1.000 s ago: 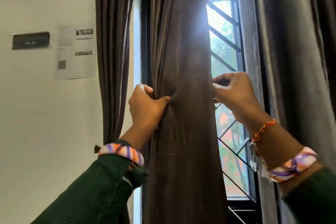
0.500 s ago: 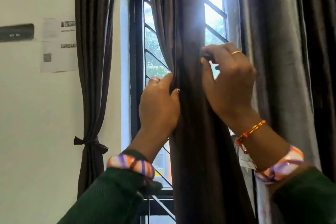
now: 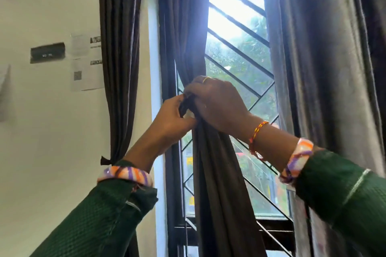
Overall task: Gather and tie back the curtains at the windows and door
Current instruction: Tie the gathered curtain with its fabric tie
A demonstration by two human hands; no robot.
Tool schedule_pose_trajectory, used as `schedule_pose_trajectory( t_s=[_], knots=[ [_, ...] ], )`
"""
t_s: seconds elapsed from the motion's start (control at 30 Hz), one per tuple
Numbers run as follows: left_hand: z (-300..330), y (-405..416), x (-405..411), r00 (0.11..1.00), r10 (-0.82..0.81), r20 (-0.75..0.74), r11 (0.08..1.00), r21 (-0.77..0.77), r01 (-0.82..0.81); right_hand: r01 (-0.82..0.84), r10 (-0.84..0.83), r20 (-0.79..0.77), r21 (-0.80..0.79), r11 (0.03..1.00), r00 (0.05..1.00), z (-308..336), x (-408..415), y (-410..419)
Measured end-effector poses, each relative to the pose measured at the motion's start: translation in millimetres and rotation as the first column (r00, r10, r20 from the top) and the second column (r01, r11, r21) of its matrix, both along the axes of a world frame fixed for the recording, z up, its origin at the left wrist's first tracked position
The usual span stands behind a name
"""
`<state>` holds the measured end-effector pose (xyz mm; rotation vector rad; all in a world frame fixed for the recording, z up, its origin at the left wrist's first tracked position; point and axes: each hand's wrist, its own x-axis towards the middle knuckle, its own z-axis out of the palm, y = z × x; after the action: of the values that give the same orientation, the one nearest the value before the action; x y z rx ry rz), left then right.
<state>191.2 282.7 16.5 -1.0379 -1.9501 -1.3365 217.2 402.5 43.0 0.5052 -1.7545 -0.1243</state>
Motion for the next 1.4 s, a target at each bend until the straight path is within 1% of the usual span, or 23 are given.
schedule_pose_trajectory(
  t_s=[0.07, 0.13, 0.2, 0.27, 0.3, 0.4, 0.5, 0.57, 0.6, 0.67, 0.73, 0.8, 0.87, 0.9, 0.97, 1.03, 1.07, 1.13, 1.17, 1.23, 1.3, 1.37, 1.4],
  knots=[
    [2.2, -2.1, -6.9, 0.970, 0.175, -0.170, 0.984, 0.047, -0.170, -0.047, 0.050, 0.055, -0.063, 0.997, 0.997, 5.2, 3.8, -5.4],
    [3.8, -3.8, -8.5, 0.916, 0.315, -0.250, 0.949, 0.117, -0.294, -0.082, 0.094, 0.082, -0.141, 0.987, 0.992, 9.7, 7.8, -10.9],
    [7.9, -4.4, -3.4, 0.875, 0.417, -0.245, 0.904, 0.213, -0.371, -0.083, 0.108, 0.115, -0.207, 0.975, 0.987, 14.5, 11.3, -14.0],
    [13.3, -5.4, 3.4, 0.875, 0.454, -0.165, 0.872, 0.282, -0.399, -0.040, 0.078, 0.155, -0.237, 0.971, 0.985, 18.3, 13.3, -15.6],
    [17.2, -6.2, 5.6, 0.905, 0.414, -0.098, 0.884, 0.281, -0.374, -0.026, 0.069, 0.163, -0.255, 0.967, 0.984, 19.6, 13.6, -15.9],
    [27.5, -12.6, 17.4, 0.985, 0.128, 0.116, 0.966, 0.209, -0.150, -0.068, 0.134, 0.164, -0.360, 0.931, 0.977, 21.5, 11.6, -15.1],
    [28.4, -19.8, 26.1, 0.992, 0.001, 0.127, 1.000, 0.010, -0.003, -0.140, 0.236, 0.157, -0.462, 0.876, 0.959, 24.7, 6.2, -10.2],
    [26.5, -19.4, 25.7, 0.998, 0.062, 0.031, 0.995, -0.083, -0.059, -0.179, 0.297, 0.148, -0.526, 0.831, 0.943, 27.6, 3.2, -5.7],
    [26.4, -17.9, 23.2, 0.988, 0.137, -0.073, 0.986, -0.088, -0.143, -0.200, 0.329, 0.138, -0.562, 0.803, 0.934, 28.4, 2.5, -4.3],
    [26.4, -14.8, 16.9, 0.895, 0.297, -0.334, 0.943, -0.047, -0.330, -0.249, 0.411, 0.121, -0.633, 0.733, 0.903, 28.9, 2.9, -3.5],
    [27.6, -10.8, 13.9, 0.761, 0.386, -0.521, 0.898, 0.021, -0.441, -0.289, 0.490, 0.105, -0.694, 0.659, 0.865, 27.4, 4.5, -4.0],
    [30.6, -6.3, 13.2, 0.680, 0.447, -0.581, 0.857, 0.060, -0.513, -0.299, 0.533, 0.105, -0.730, 0.615, 0.840, 26.3, 7.8, -2.2],
    [33.9, -1.7, 13.4, 0.650, 0.445, -0.616, 0.830, 0.011, -0.558, -0.295, 0.584, 0.132, -0.762, 0.577, 0.801, 27.0, 14.1, 1.7],
    [35.1, 0.3, 14.2, 0.641, 0.415, -0.646, 0.820, -0.039, -0.571, -0.289, 0.626, 0.165, -0.779, 0.556, 0.762, 27.2, 16.9, 4.1],
    [37.6, 2.7, 15.4, 0.563, 0.347, -0.750, 0.777, -0.107, -0.621, -0.252, 0.701, 0.247, -0.812, 0.527, 0.669, 28.3, 23.7, 7.3],
    [41.2, 3.3, 15.2, 0.469, 0.335, -0.818, 0.711, -0.108, -0.695, -0.206, 0.730, 0.312, -0.826, 0.525, 0.608, 29.9, 30.7, 10.7],
    [43.1, 4.5, 14.4, 0.448, 0.347, -0.824, 0.691, -0.098, -0.716, -0.198, 0.750, 0.330, -0.833, 0.517, 0.573, 31.0, 33.5, 12.9],
    [45.1, 8.1, 11.8, 0.487, 0.366, -0.793, 0.732, -0.077, -0.677, -0.209, 0.812, 0.332, -0.856, 0.473, 0.481, 30.9, 39.2, 16.8],
    [45.3, 9.7, 10.4, 0.548, 0.380, -0.746, 0.781, -0.059, -0.622, -0.230, 0.838, 0.320, -0.863, 0.450, 0.442, 30.3, 40.3, 18.6],
    [44.7, 11.5, 8.8, 0.685, 0.418, -0.597, 0.863, 0.026, -0.504, -0.282, 0.852, 0.296, -0.853, 0.440, 0.432, 27.5, 39.2, 23.2],
    [44.3, 10.7, 6.2, 0.775, 0.425, -0.467, 0.899, 0.123, -0.419, -0.314, 0.822, 0.306, -0.815, 0.487, 0.481, 23.5, 36.3, 27.0],
    [45.0, 10.4, 5.8, 0.830, 0.407, -0.380, 0.913, 0.159, -0.375, -0.302, 0.725, 0.363, -0.733, 0.610, 0.585, 21.1, 33.4, 29.3],
    [45.5, 10.3, 7.0, 0.853, 0.392, -0.343, 0.920, 0.167, -0.355, -0.271, 0.642, 0.384, -0.677, 0.685, 0.663, 22.2, 31.4, 30.1]
  ],
)
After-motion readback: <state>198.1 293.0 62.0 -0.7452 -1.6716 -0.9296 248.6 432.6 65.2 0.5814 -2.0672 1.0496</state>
